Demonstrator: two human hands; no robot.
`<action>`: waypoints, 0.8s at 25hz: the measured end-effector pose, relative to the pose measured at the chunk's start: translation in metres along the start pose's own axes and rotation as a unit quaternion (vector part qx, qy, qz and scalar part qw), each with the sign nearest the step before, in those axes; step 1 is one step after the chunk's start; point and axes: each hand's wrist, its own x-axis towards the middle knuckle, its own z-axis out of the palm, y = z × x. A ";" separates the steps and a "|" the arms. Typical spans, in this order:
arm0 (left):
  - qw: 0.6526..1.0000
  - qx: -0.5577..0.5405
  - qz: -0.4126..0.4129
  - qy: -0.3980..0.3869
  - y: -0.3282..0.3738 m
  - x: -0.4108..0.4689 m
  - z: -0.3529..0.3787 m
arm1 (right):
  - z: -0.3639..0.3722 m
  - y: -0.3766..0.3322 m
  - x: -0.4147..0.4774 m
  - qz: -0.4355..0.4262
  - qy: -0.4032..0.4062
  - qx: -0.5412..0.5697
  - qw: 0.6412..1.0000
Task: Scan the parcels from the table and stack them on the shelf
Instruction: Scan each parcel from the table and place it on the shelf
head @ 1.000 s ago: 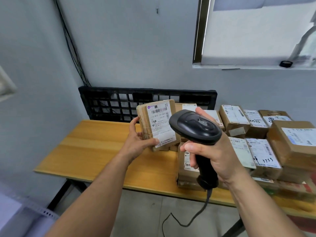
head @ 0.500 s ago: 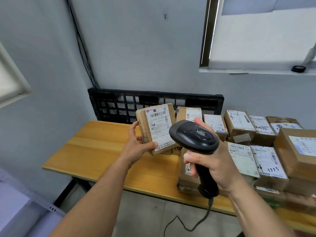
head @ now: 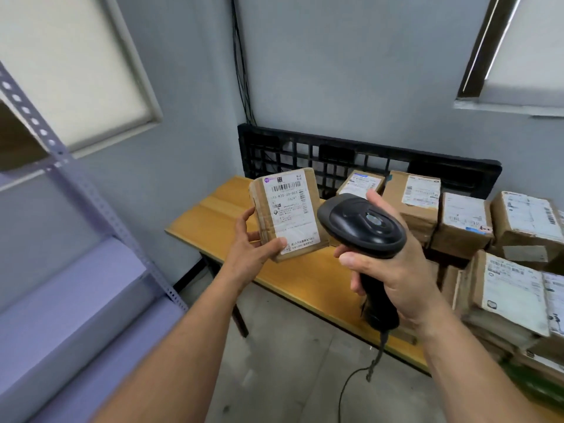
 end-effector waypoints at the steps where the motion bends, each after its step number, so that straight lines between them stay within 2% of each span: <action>1: 1.000 -0.002 0.001 0.018 -0.003 -0.006 -0.010 | 0.008 0.000 0.000 -0.001 -0.009 -0.002 1.000; 8: 0.995 -0.043 0.007 0.088 -0.018 -0.052 -0.099 | 0.090 -0.008 0.000 -0.029 -0.069 0.002 0.997; 20: 0.972 -0.007 0.008 0.234 -0.042 -0.178 -0.314 | 0.306 -0.030 -0.041 -0.063 -0.166 -0.002 0.984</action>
